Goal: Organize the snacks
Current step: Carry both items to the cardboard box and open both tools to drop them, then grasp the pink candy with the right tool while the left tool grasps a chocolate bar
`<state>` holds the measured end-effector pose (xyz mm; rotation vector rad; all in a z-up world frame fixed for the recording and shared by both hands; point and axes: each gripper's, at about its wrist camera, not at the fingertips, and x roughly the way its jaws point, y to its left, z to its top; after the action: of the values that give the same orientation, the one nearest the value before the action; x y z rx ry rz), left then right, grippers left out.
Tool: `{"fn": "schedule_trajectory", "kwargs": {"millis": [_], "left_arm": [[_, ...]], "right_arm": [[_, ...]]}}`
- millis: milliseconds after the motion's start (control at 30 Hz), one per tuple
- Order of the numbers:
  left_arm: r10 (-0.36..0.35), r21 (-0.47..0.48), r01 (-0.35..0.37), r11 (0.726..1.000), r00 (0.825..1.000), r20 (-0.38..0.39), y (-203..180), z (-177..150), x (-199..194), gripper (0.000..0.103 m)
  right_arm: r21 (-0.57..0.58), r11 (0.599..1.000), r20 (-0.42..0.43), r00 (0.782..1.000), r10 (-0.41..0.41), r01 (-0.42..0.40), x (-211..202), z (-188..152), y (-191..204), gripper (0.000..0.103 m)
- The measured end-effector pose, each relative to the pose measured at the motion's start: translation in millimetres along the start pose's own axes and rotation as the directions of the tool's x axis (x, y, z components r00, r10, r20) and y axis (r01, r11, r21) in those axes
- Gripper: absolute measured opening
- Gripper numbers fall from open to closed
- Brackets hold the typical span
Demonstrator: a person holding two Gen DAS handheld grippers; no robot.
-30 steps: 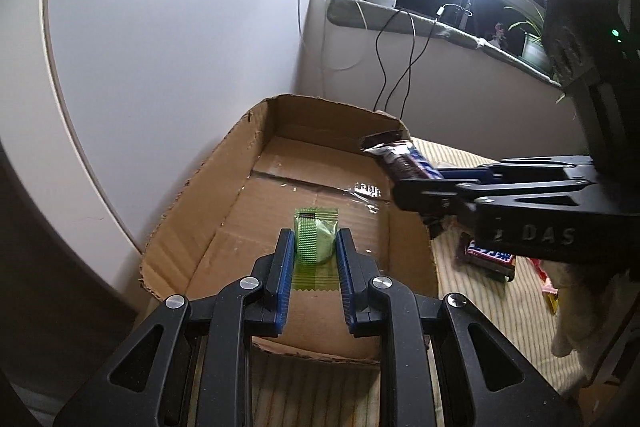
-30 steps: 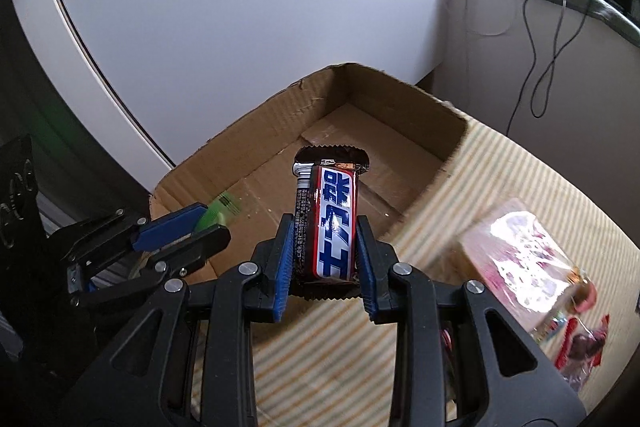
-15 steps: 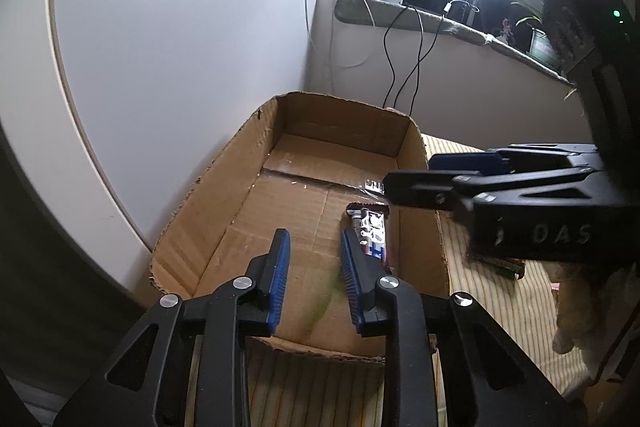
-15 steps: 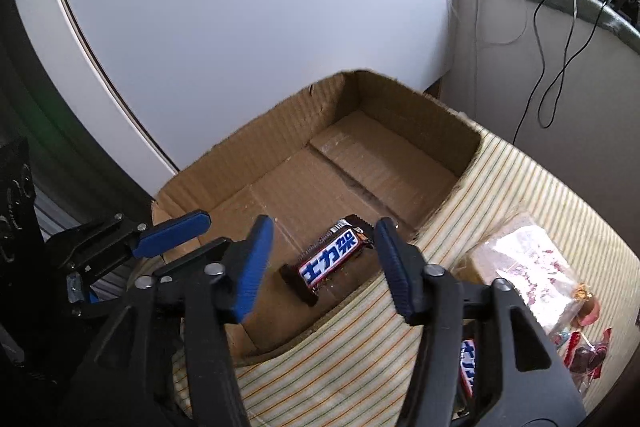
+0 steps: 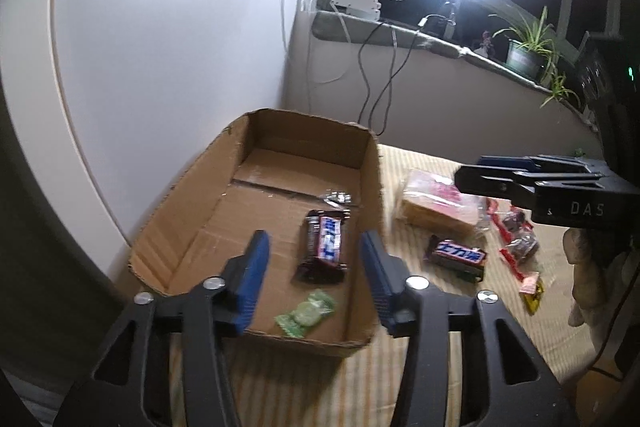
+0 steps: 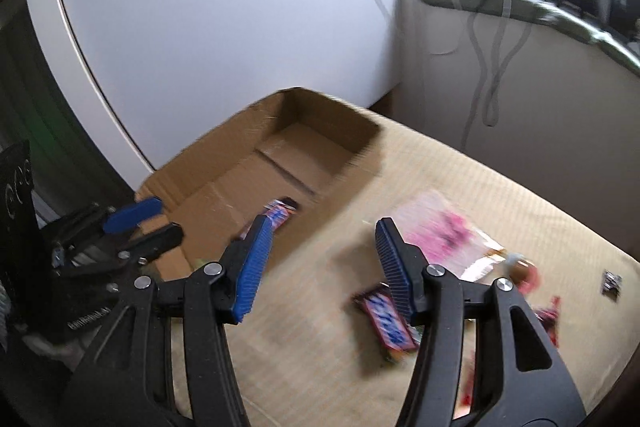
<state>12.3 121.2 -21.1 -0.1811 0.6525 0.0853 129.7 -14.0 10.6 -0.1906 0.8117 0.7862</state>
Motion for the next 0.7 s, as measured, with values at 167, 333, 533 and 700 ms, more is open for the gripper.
{"fn": "schedule_trajectory", "kwargs": {"millis": [167,333,533,700], "left_arm": [[-0.046,0.009,0.046,0.999,0.999,-0.015,-20.4,-2.3,1.3,0.048],[-0.097,0.019,0.098,0.995,0.994,-0.053,-43.2,-7.6,10.6,0.048],[-0.147,0.045,0.152,0.987,0.984,-0.101,-74.1,-14.9,22.8,0.056],[-0.176,0.056,0.186,0.981,0.972,-0.155,-96.0,-21.5,37.1,0.060]], "right_arm": [[0.026,0.997,0.021,0.997,-0.074,0.074,-31.2,-29.1,-37.5,0.068],[0.057,0.988,0.003,0.990,-0.141,0.140,-55.9,-63.6,-71.4,0.075],[0.118,0.976,-0.092,0.981,-0.174,0.184,-69.0,-109.0,-110.2,0.075],[0.149,0.975,-0.147,0.978,-0.146,0.168,-68.4,-138.8,-121.5,0.075]]}}
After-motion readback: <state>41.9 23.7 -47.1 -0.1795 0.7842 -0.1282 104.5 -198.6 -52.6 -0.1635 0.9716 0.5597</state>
